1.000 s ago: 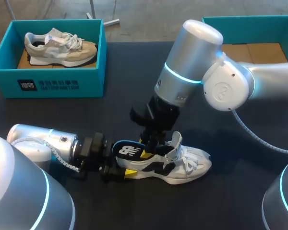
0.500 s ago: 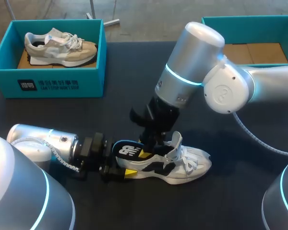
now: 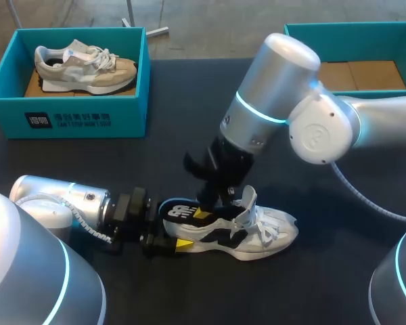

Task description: Take the shoe out of the shoebox, open the shoe tongue, remove and reinsert the insole, then place the shoe into the shoebox

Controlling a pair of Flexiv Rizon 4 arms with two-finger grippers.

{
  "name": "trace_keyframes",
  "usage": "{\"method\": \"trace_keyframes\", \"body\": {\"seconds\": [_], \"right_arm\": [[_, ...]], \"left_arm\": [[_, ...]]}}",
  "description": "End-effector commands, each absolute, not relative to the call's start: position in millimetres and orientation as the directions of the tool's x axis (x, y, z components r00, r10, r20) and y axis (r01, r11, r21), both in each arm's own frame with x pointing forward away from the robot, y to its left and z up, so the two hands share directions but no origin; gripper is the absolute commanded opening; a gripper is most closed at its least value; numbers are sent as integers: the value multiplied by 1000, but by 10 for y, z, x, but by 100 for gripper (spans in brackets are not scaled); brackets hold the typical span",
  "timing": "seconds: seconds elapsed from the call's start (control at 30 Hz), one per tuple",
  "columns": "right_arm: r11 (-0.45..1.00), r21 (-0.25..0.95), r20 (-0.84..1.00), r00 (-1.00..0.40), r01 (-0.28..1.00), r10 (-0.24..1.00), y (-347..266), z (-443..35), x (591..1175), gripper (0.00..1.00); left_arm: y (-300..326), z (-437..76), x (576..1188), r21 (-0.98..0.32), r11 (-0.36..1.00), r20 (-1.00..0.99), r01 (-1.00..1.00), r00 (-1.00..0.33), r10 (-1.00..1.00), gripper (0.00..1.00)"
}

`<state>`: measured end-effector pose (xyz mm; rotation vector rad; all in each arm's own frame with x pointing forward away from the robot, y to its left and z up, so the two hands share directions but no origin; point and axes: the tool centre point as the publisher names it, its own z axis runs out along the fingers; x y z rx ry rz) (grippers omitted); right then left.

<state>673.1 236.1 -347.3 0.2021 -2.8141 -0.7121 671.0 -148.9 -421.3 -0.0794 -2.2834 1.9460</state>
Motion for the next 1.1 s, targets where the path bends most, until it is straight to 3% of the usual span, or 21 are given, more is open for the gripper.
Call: {"method": "trace_keyframes", "body": {"seconds": [0.03,0.9,1.1], "right_arm": [[863,498,145,-972,-88,-183,2321,-3337,6682,0],[852,513,118,-975,-104,-190,2333,-3263,6692,0],[818,564,104,-973,-113,-206,2361,-3129,6807,0]], "left_arm": [[-1501,-4236,6721,-985,164,72,-51,-989,130,0],[-1501,-4236,6721,-985,164,72,-51,-989,130,0],[-1501,-4236,6721,-985,164,72,-51,-989,130,0]]}}
